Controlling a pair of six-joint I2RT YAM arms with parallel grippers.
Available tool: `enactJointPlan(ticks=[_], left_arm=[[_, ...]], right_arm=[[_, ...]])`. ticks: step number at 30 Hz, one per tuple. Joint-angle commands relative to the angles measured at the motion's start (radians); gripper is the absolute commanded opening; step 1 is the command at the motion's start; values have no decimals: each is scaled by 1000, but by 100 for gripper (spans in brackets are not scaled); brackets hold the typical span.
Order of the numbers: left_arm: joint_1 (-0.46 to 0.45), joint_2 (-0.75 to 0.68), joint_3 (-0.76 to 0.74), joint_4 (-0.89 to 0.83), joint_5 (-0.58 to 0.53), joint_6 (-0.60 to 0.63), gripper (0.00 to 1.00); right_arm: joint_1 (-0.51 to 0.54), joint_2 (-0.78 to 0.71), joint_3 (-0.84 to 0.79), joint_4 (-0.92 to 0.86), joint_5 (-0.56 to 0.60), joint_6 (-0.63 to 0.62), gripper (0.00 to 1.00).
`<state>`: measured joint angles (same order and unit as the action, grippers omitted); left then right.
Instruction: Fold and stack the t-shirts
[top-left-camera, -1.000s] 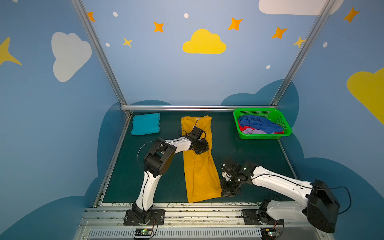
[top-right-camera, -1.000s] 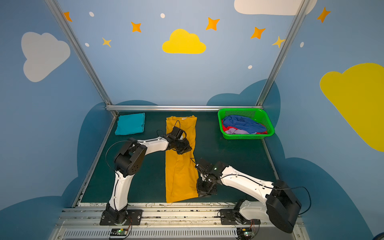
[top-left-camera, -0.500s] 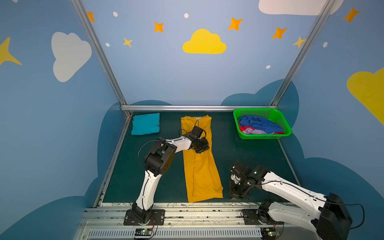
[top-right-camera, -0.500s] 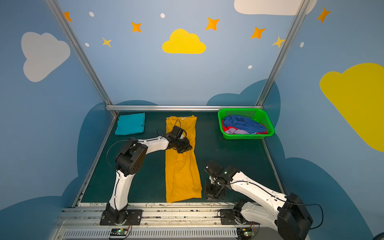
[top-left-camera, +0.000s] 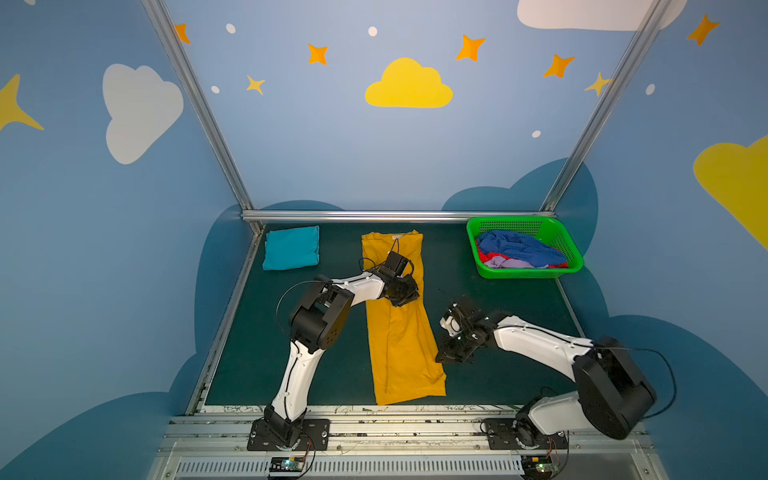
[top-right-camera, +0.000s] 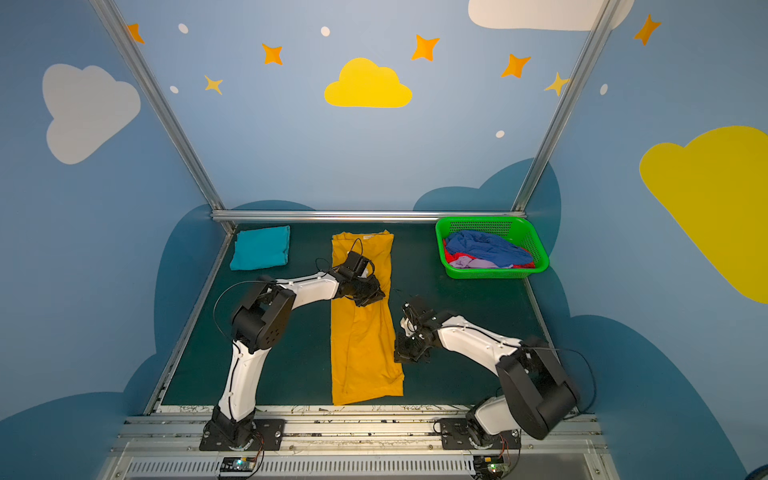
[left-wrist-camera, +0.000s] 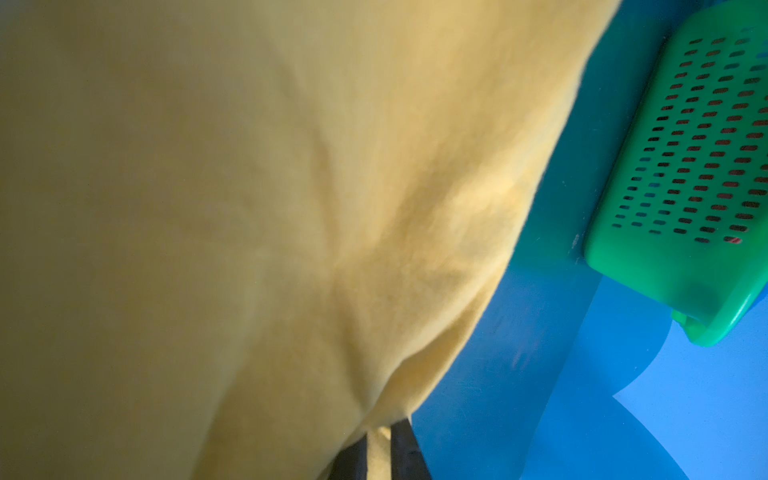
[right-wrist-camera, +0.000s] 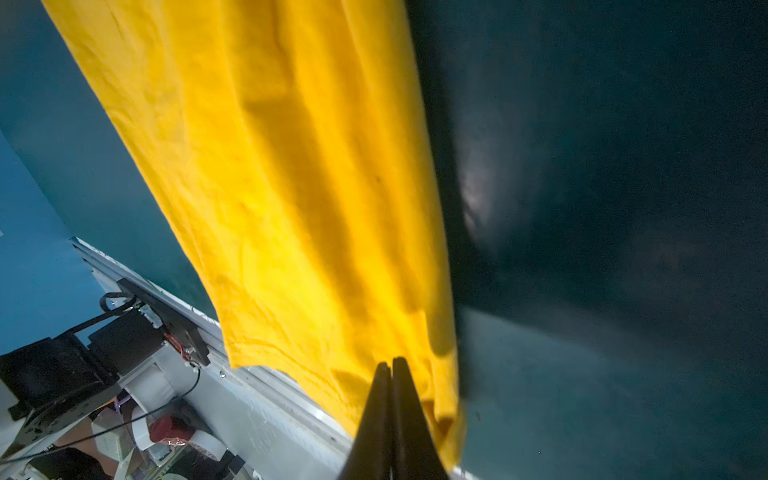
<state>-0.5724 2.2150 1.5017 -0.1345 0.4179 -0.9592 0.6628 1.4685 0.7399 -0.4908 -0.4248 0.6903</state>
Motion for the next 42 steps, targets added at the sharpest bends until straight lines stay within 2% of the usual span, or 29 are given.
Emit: enactJointPlan(ticks=[1, 5, 11, 15, 17, 20, 22, 25, 27, 29, 31, 32, 33, 36, 42], left_arm=[[8, 67, -13, -132, -97, 17, 15], [7, 84, -3, -134, -94, 9, 15], [8, 100, 18, -146, -95, 10, 15], [8, 110, 32, -148, -90, 11, 15], [6, 107, 33, -149, -88, 9, 15], [-4, 73, 36, -151, -77, 9, 19], [-14, 32, 36, -154, -58, 3, 24], [-11, -54, 21, -117, 8, -34, 44], [1, -127, 10, -105, 32, -57, 58], [22, -211, -4, -107, 34, -65, 65], [57, -309, -26, -140, 0, -68, 70], [80, -369, -42, -174, -31, -69, 72], [107, -431, -64, -210, -70, -63, 74], [189, -600, -135, -361, -215, -53, 75], [372, -925, -439, -457, -344, -87, 66]], right_arm=[[14, 19, -39, 19, -55, -28, 0], [64, -78, -138, -37, -18, 14, 0], [185, -307, -301, -123, -23, 165, 0], [275, -424, -335, -197, -22, 231, 0], [278, -482, -301, -256, 24, 222, 0], [283, -539, -175, -319, 166, 104, 0], [305, -524, -76, -353, 261, 48, 10], [372, -455, 76, -437, 416, 25, 30], [467, -407, 155, -469, 542, -2, 46], [554, -363, 209, -457, 628, -31, 58], [607, -314, 241, -411, 658, -47, 63], [624, -285, 245, -365, 647, -74, 74], [639, -250, 251, -323, 645, -86, 77], [659, -131, 275, -261, 644, -90, 76], [673, 134, 402, -207, 613, -185, 55]])
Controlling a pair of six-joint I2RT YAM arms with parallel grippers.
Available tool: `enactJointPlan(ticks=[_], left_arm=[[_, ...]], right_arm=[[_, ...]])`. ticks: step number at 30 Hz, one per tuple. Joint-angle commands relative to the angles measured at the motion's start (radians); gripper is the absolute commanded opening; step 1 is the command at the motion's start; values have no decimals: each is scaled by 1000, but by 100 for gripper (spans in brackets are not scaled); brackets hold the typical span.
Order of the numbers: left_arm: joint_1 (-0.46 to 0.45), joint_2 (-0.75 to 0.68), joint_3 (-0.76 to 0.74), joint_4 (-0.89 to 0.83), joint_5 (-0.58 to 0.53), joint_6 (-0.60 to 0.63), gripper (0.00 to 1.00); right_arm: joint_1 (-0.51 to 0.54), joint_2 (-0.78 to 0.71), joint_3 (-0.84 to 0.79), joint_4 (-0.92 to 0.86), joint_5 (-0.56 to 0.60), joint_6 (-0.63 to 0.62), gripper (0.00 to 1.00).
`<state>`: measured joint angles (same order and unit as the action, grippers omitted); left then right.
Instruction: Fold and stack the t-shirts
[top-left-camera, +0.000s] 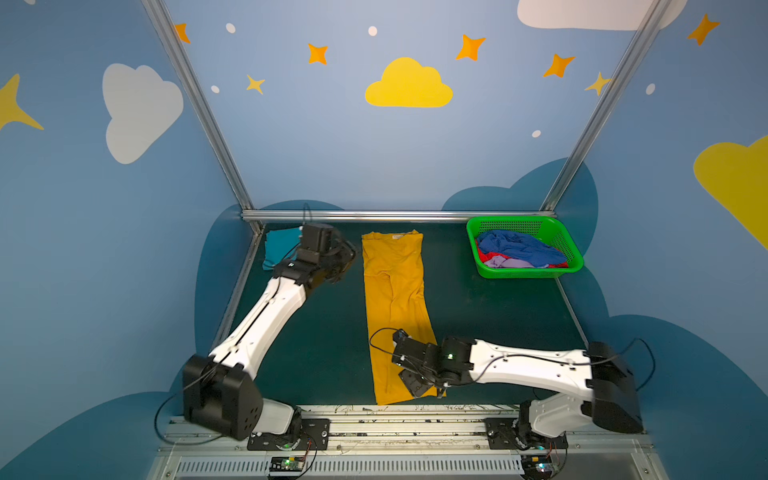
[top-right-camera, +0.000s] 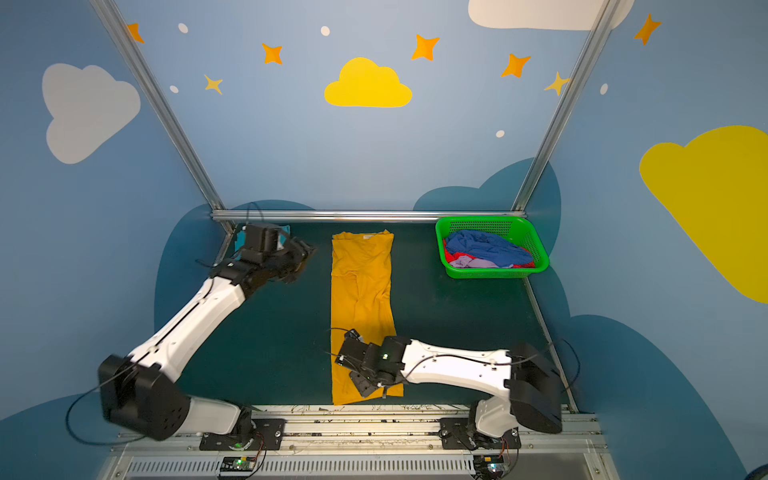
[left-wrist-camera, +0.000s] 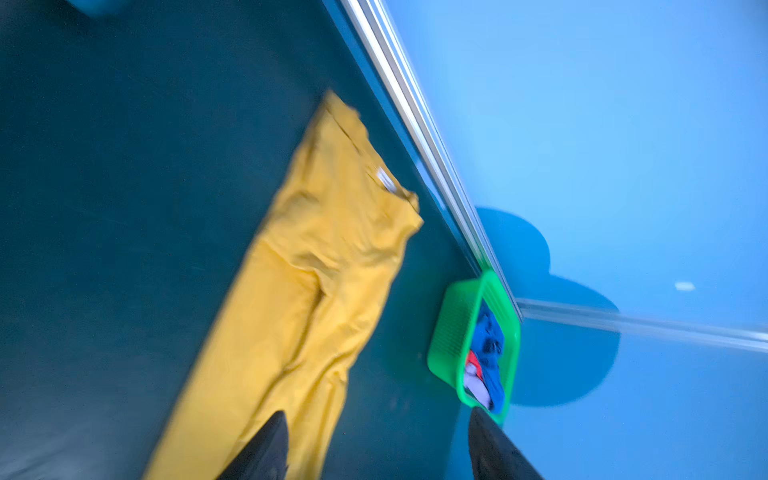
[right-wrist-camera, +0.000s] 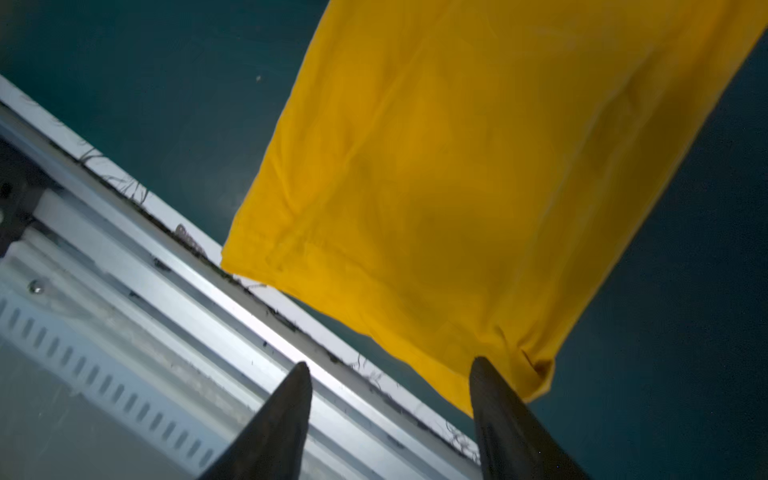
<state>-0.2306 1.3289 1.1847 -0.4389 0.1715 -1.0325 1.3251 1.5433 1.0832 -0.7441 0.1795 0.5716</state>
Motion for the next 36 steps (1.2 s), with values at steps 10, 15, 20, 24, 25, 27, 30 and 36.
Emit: enactJointPlan(ticks=[10, 15, 20, 24, 25, 27, 30, 36], left_arm=[[188, -249, -398, -236, -41, 36, 70], [199, -255, -474, -218, -1, 42, 73], [199, -240, -509, -200, 75, 62, 73], [181, -230, -543, -181, 113, 63, 70], [168, -231, -550, -175, 118, 60, 69], [131, -229, -556, -172, 118, 58, 68], [37, -230, -553, -164, 101, 41, 68], [-173, -198, -553, -154, 58, -23, 69]], right_arm=[[33, 313, 189, 38, -106, -152, 55], [20, 350, 204, 14, -84, -132, 53], [-3, 308, 174, 5, -82, -101, 21], [-11, 209, 133, -16, -90, -69, 0], [-17, 177, 123, -26, -96, -57, 0], [-36, 106, 105, -54, -111, -31, 0], [-92, -24, 76, -115, -128, 14, 0], [-302, -347, -21, -240, -132, 74, 0]])
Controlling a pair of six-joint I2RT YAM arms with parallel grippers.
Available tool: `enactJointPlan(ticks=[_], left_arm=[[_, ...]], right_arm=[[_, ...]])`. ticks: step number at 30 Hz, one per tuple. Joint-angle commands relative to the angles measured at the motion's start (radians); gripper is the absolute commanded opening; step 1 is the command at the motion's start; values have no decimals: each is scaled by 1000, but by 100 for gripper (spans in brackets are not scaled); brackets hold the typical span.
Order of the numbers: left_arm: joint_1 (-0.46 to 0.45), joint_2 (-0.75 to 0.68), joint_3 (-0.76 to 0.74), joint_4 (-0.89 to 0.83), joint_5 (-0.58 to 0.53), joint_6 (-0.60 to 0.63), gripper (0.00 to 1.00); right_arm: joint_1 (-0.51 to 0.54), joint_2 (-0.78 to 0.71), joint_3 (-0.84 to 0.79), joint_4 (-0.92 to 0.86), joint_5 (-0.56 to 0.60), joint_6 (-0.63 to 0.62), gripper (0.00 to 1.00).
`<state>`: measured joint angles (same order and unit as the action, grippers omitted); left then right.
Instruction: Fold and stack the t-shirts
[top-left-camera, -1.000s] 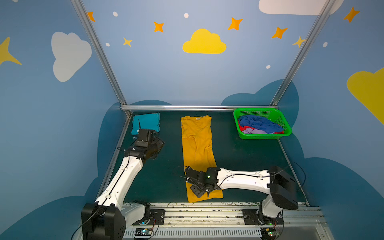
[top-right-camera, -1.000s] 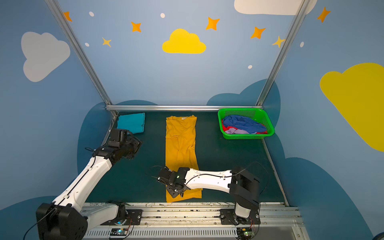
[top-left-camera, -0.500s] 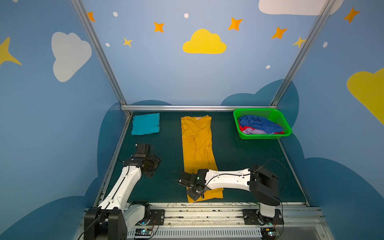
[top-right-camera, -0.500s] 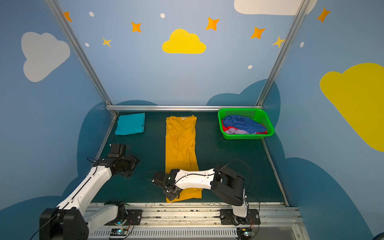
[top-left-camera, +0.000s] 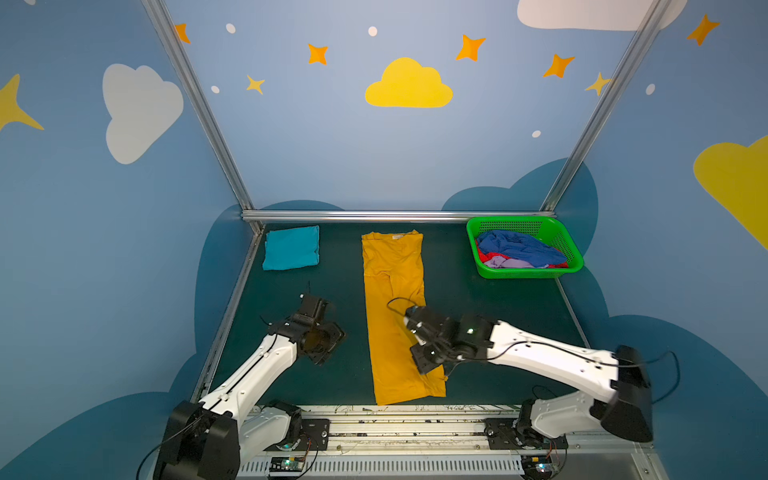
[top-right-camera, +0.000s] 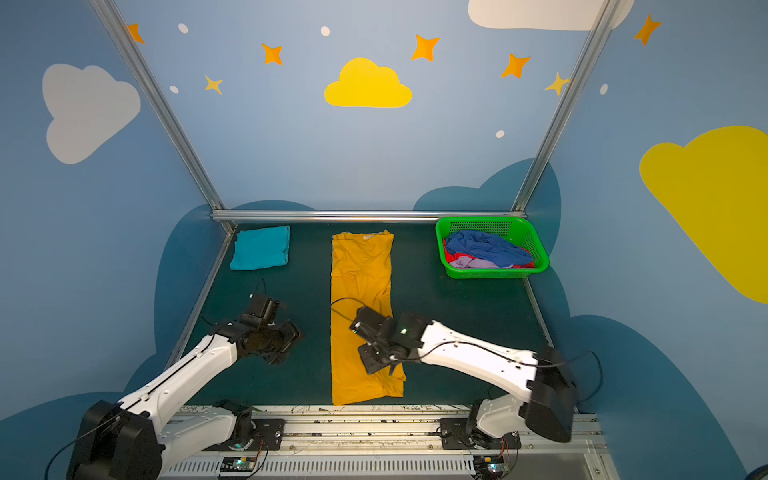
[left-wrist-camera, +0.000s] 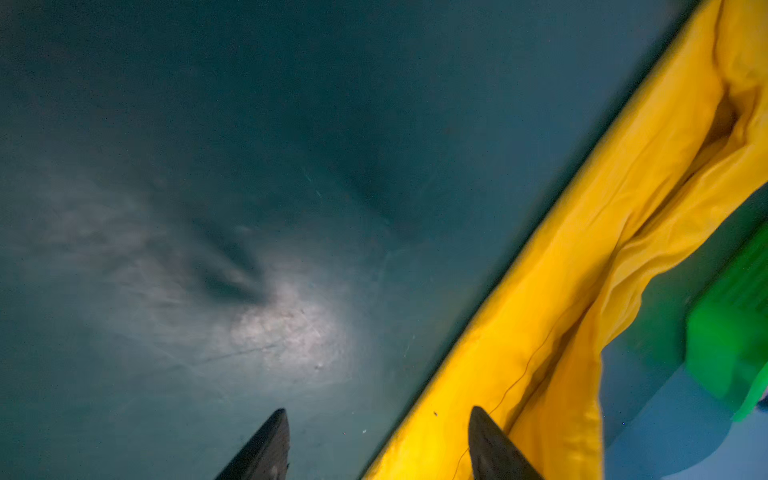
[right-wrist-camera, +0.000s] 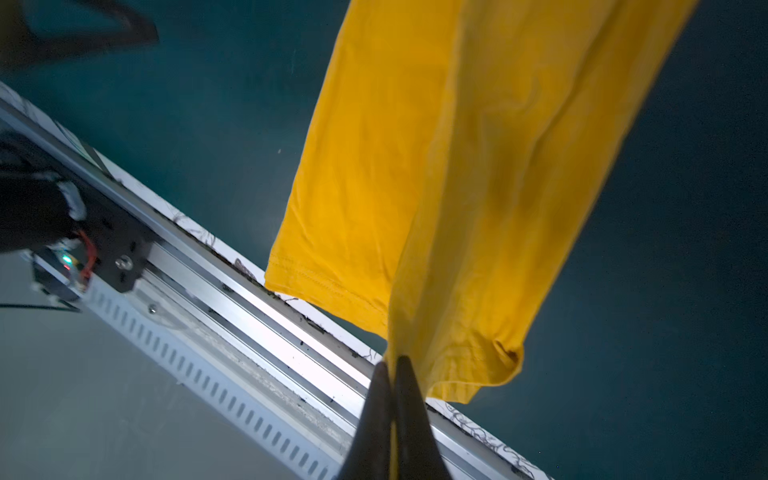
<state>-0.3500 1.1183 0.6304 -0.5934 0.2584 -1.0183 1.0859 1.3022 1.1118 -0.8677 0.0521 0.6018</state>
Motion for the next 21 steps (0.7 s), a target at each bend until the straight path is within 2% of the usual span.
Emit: enactJointPlan(ticks=[1, 4, 7, 14, 17, 21], left_arm=[[-82, 18, -6, 0, -28, -48, 70], [-154, 24, -34, 4, -30, -90, 72], [-226, 28, -58, 6, -37, -134, 76], [-400, 70, -68, 19, -37, -232, 79], [-446, 114, -55, 35, -41, -246, 79], [-455, 175, -37, 70, -32, -245, 79]], right_arm=[[-87, -166, -82, -116, 23, 61, 0], [-104, -351, -212, -36, 128, 112, 0], [-145, -493, -316, 2, 127, 154, 0], [-240, -593, -417, -101, 117, 247, 0], [-282, -602, -424, -99, 89, 231, 0], [-284, -582, -395, -13, -4, 149, 0]])
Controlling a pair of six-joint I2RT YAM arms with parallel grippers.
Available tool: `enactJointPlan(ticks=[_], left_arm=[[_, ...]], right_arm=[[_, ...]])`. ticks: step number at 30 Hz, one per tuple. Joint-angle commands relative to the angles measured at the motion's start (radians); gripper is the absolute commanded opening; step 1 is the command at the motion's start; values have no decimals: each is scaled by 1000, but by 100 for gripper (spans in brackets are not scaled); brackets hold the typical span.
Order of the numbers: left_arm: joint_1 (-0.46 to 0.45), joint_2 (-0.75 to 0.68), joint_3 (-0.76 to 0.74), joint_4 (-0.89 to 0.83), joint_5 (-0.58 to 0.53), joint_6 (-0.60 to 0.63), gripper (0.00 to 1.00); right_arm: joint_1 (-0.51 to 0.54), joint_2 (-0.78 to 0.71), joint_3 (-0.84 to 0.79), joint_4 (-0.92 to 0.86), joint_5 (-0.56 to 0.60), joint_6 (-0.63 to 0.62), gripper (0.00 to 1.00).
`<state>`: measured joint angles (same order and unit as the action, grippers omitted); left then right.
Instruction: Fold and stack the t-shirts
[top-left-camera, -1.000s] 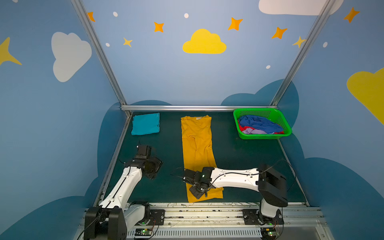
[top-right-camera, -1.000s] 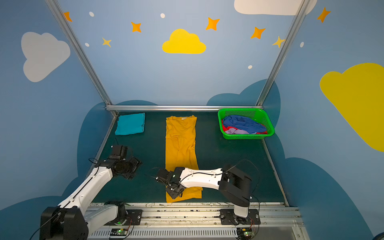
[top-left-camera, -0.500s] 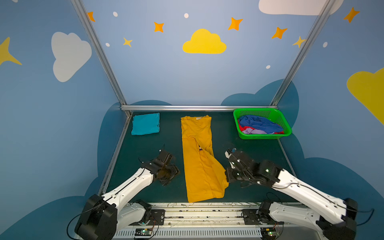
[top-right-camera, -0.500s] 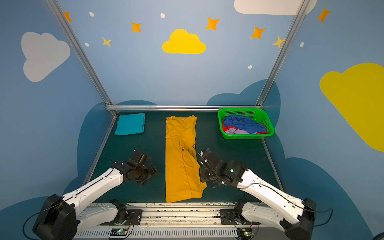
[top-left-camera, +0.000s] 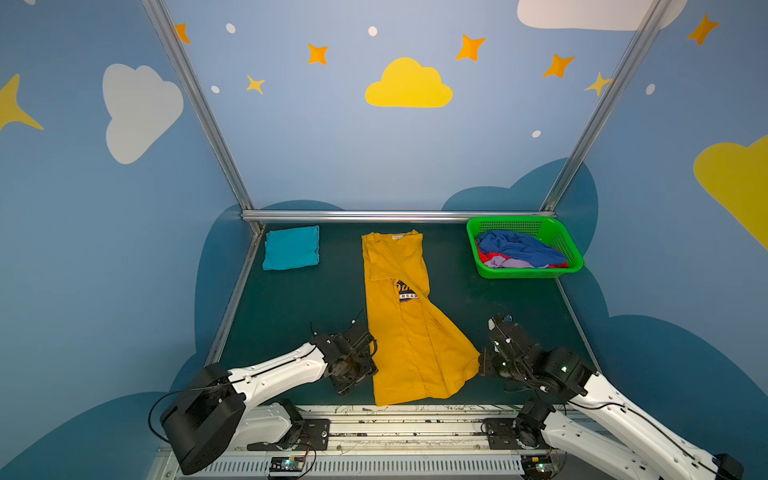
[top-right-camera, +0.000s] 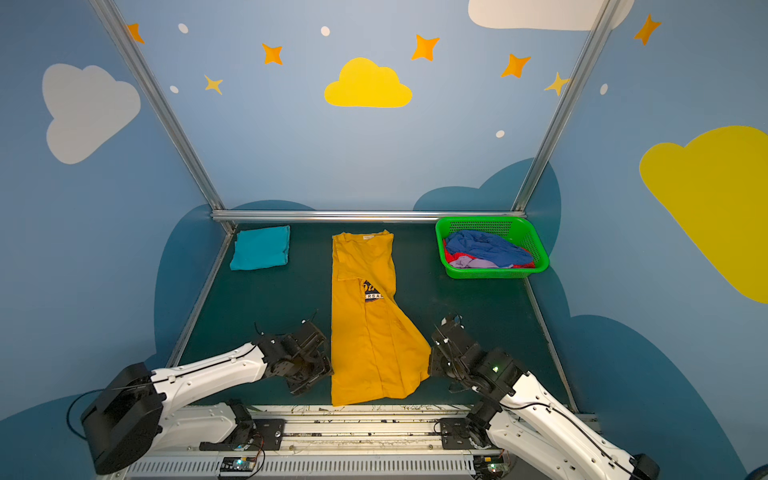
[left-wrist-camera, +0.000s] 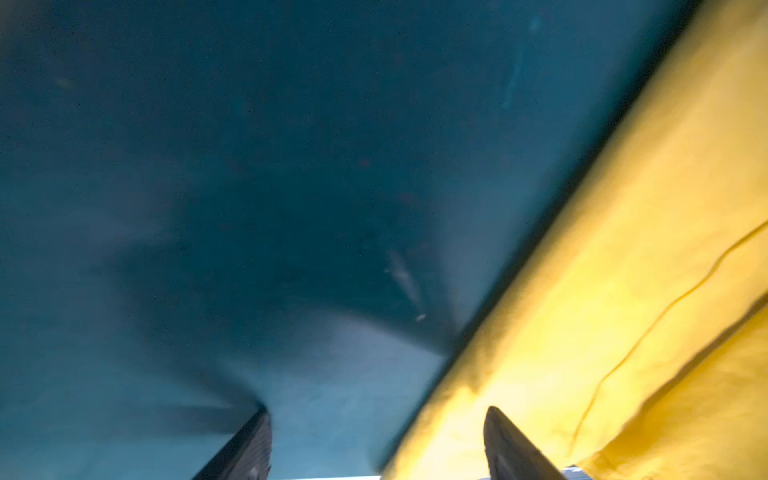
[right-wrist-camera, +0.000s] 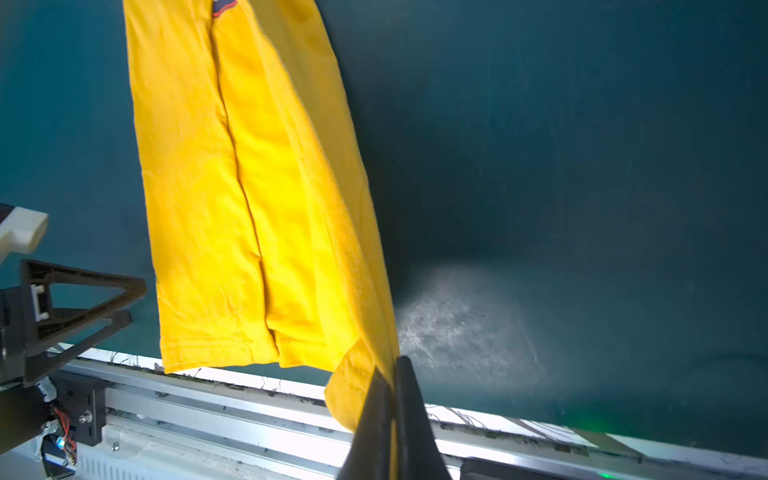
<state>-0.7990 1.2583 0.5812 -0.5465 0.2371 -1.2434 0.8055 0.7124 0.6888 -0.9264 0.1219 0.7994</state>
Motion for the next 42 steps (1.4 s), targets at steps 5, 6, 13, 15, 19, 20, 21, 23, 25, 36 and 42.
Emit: enactJointPlan(ticks=[5, 6, 13, 15, 19, 20, 21, 23, 25, 36, 42], left_arm=[[-5, 86, 74, -31, -19, 3, 79], [-3, 93, 92, -56, -19, 9, 79], [59, 57, 103, -125, -52, 34, 80], [92, 33, 96, -142, -52, 46, 80], [149, -17, 82, -173, -54, 68, 82], [158, -25, 83, -180, -56, 74, 82], [166, -31, 82, -186, -57, 80, 82], [177, -42, 81, -191, -62, 84, 84], [183, -45, 80, -189, -61, 84, 85], [196, 55, 172, -156, -33, 166, 89], [186, 199, 390, -155, -2, 274, 48]], right_arm=[[71, 148, 98, 87, -156, -71, 0], [114, 178, 106, 104, -148, -84, 0], [361, 431, 188, 207, -175, -167, 0], [413, 513, 225, 223, -210, -207, 0], [495, 704, 348, 150, -224, -269, 0], [504, 763, 390, 112, -219, -272, 0], [509, 817, 434, 78, -223, -286, 0], [526, 940, 520, 30, -236, -332, 0], [564, 1025, 569, 34, -241, -370, 0], [581, 945, 568, 38, -202, -377, 42], [373, 599, 329, 38, -253, -208, 0]])
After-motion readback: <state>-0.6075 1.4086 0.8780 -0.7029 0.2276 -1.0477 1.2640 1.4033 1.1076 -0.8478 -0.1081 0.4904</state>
